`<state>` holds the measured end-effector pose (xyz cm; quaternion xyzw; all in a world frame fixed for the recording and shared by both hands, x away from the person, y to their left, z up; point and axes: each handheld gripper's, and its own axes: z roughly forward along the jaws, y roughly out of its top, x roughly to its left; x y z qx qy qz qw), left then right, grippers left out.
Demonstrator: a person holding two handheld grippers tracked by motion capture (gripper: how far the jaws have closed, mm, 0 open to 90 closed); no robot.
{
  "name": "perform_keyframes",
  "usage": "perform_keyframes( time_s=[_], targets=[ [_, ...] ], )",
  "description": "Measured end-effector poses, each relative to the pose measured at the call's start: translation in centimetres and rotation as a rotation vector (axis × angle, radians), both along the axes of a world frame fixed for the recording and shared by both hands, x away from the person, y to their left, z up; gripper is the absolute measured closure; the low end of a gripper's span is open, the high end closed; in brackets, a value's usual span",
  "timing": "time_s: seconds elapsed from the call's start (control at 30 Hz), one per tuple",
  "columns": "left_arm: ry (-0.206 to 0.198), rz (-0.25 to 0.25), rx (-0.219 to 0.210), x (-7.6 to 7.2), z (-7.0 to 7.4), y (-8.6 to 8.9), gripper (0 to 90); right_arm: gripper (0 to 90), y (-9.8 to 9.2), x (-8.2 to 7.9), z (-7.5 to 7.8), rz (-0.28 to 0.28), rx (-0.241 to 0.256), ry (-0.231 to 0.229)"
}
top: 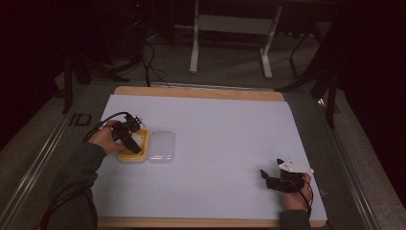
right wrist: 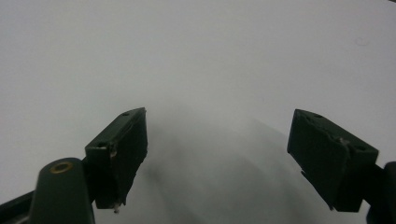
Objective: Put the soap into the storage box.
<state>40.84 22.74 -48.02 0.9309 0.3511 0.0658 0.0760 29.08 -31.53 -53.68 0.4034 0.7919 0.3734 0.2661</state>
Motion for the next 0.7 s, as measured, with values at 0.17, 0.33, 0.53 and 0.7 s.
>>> perform_keyframes(
  time_s=[0.17, 0.33, 0.53, 0.7],
  targets=[
    [-0.012, -0.001, 0.003, 0.0, -0.3, 0.0, 23.9, 20.0, 0.0, 0.0, 0.0, 0.000, 0.000, 0.001],
    [-0.011, 0.001, 0.031, 0.1, -0.9, -0.2, 23.9, 20.0, 0.0, 0.0, 0.0, 0.000, 0.000, 0.000],
    [-0.010, 0.007, 0.022, 0.3, -1.2, -0.2, 23.9, 20.0, 0.0, 0.0, 0.0, 0.000, 0.000, 0.000],
    [-0.001, 0.019, 0.010, 0.4, -1.3, 0.0, 23.8, 20.0, 0.0, 0.0, 0.0, 0.001, 0.000, 0.000]
  ],
)
